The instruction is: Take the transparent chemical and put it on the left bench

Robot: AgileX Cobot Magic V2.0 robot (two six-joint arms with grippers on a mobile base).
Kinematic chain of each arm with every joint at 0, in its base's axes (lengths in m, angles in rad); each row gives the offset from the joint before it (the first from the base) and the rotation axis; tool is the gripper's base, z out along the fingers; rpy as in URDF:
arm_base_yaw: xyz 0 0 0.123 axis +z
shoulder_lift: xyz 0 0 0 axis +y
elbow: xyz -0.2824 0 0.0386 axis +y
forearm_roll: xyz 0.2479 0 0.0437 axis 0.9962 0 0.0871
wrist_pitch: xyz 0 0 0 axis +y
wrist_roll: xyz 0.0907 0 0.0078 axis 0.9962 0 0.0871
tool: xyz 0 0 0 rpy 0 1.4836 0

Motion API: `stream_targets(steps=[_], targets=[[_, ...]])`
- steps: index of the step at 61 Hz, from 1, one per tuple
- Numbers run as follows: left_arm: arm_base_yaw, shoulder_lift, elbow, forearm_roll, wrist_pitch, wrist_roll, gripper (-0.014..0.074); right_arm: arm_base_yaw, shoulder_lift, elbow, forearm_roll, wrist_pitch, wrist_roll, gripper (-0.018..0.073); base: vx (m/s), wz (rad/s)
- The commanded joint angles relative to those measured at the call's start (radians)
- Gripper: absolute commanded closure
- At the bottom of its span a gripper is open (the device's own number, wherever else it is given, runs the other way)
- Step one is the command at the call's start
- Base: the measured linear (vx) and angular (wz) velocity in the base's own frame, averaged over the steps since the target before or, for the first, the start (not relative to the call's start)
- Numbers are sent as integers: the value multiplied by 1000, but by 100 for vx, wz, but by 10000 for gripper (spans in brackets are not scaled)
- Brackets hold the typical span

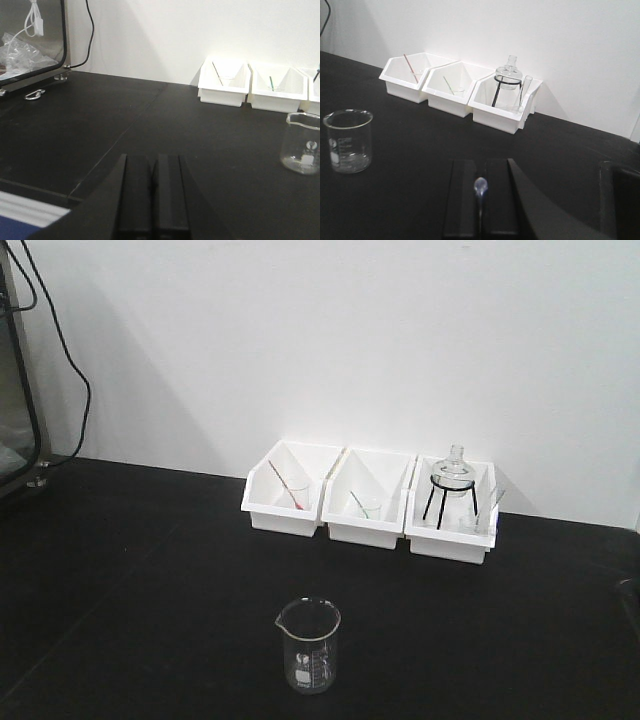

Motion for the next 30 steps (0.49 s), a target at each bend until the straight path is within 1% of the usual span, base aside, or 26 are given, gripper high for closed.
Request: stream_targets(steps=[1, 14, 30], targets=[[-2, -19, 16, -1, -78, -8, 600, -4, 3, -29, 5, -48, -2, 566, 26, -3], [-2, -19, 16, -1, -78, -8, 600, -4, 3, -29, 5, -48, -2, 566, 22, -4], [-2, -19, 16, -1, -78, -8, 600, -4, 3, -29, 5, -48, -2, 566, 15, -5]])
